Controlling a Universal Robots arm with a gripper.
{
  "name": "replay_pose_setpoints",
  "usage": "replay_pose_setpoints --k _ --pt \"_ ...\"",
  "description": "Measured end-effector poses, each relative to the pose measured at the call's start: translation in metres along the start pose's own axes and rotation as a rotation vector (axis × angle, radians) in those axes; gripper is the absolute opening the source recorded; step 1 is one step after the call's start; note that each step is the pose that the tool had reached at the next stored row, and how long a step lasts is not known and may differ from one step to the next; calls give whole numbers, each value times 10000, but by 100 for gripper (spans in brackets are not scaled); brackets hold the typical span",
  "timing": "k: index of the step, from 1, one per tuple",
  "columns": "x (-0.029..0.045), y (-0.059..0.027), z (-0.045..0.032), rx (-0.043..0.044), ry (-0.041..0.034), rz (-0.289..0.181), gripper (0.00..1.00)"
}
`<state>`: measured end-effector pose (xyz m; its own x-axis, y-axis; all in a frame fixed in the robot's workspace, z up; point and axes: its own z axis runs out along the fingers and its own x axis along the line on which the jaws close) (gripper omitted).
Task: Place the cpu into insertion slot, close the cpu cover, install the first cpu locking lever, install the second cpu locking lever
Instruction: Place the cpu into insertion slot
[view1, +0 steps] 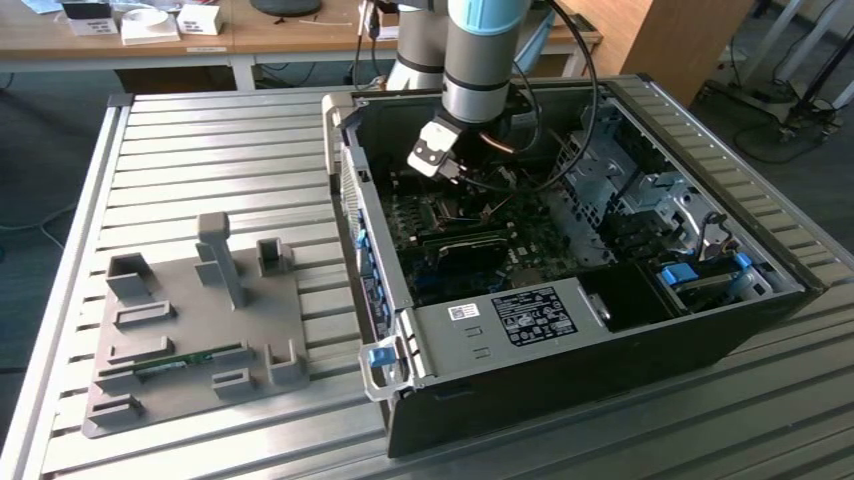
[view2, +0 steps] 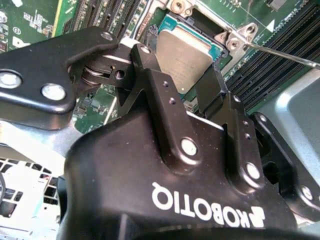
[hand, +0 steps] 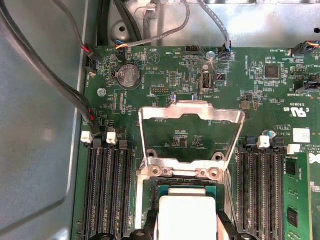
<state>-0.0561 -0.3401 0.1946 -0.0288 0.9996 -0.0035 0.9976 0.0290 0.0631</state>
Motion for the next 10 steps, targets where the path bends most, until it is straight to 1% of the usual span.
replay_pose_setpoints --k 10 --pt "9 0 7 -1 1 0 54"
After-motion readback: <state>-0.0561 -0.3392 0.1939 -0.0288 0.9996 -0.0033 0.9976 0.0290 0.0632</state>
